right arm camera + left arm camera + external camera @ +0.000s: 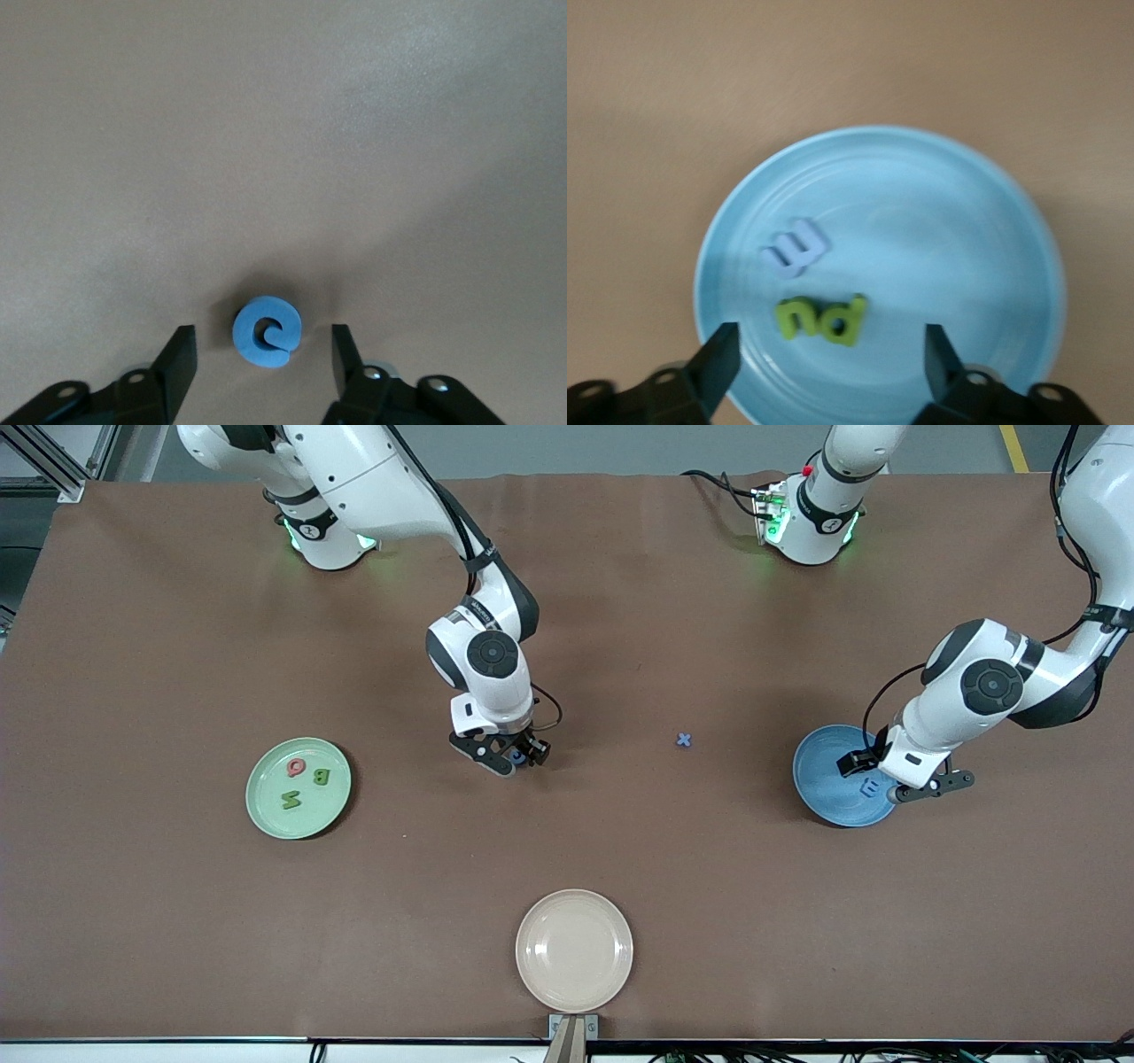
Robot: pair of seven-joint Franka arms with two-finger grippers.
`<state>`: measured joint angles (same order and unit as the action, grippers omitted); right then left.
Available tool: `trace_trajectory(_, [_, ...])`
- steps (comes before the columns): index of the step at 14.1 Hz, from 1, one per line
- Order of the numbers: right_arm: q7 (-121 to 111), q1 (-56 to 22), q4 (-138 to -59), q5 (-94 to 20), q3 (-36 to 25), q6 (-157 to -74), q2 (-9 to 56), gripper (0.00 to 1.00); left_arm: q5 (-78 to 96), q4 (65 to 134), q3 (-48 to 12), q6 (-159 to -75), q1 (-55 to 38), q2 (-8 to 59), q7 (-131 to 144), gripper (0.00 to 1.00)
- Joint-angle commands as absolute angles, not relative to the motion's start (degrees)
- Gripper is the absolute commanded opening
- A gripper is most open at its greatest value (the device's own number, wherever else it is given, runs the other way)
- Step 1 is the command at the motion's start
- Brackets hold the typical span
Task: Sort upper and lower case letters into plates
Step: 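Grasp the blue C with the right gripper while the left gripper reaches x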
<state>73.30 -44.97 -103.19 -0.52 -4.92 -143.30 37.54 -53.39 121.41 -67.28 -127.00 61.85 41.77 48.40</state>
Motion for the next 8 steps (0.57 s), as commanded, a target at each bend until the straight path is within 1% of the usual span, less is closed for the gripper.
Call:
trace_trajectory(1, [74.2, -44.7, -102.2, 0.1, -4.8, -143.2, 38.8, 0.66, -53.6, 119.7, -69.2, -125.2, 58.6, 41.0, 48.9, 1.00])
trace_trajectory(4, [74.4, -44.7, -102.2, 0.1, -4.8, -143.2, 38.9, 0.57, -53.6, 118.5, -69.2, -125.2, 51.7, 41.0, 52.8, 1.00])
trace_trajectory(7, [74.3, -44.7, -102.2, 0.0, -4.8, -143.0, 38.8, 0.40, -53.3, 117.2, -69.0, -125.0, 45.4, 41.1, 62.2, 1.00])
trace_trajectory(8, [73.9, -44.7, -102.2, 0.1, -4.8, -143.0, 38.8, 0.31, -52.7, 117.2, -68.8, -125.0, 43.3, 41.4, 64.5, 1.00])
